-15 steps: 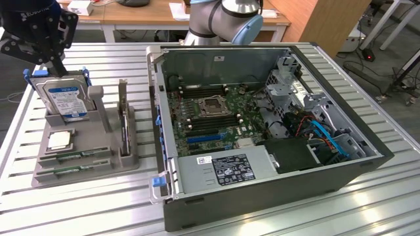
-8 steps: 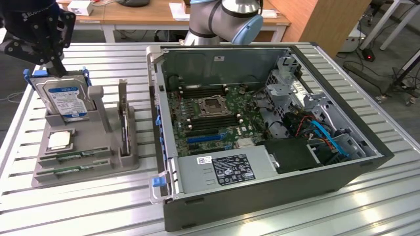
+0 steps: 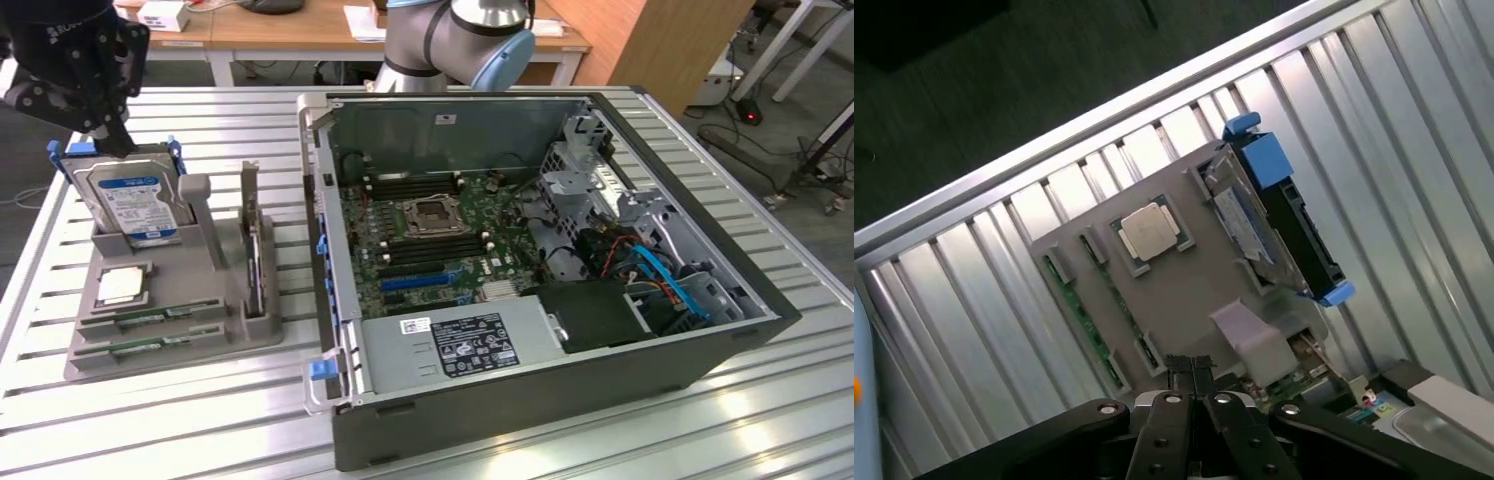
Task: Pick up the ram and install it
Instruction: 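Pick up the ram and move it above insertion slot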
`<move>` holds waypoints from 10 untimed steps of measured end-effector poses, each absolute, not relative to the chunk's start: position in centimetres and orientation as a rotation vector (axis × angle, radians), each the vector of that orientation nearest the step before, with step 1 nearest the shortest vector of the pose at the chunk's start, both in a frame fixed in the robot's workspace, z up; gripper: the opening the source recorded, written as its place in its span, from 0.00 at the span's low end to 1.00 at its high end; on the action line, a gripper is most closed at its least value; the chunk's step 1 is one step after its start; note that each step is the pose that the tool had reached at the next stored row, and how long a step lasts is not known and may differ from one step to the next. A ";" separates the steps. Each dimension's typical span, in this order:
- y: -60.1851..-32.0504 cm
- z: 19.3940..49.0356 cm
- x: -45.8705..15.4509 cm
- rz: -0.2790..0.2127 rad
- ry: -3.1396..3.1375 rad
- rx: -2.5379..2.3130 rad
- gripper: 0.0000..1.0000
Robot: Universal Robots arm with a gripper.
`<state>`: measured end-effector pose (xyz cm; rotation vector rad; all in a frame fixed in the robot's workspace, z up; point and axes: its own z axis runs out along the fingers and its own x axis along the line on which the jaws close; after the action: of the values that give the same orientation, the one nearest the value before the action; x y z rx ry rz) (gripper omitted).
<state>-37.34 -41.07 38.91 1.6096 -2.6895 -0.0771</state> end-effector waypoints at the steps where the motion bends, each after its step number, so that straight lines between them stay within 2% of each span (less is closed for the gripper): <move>1: -41.1 38.9 -37.3 -0.077 -2.682 1.621 0.09; 10: -41.1 38.9 -37.3 -0.076 -2.618 1.718 0.09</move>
<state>-37.34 -41.08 38.89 1.7179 -2.6182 -0.0764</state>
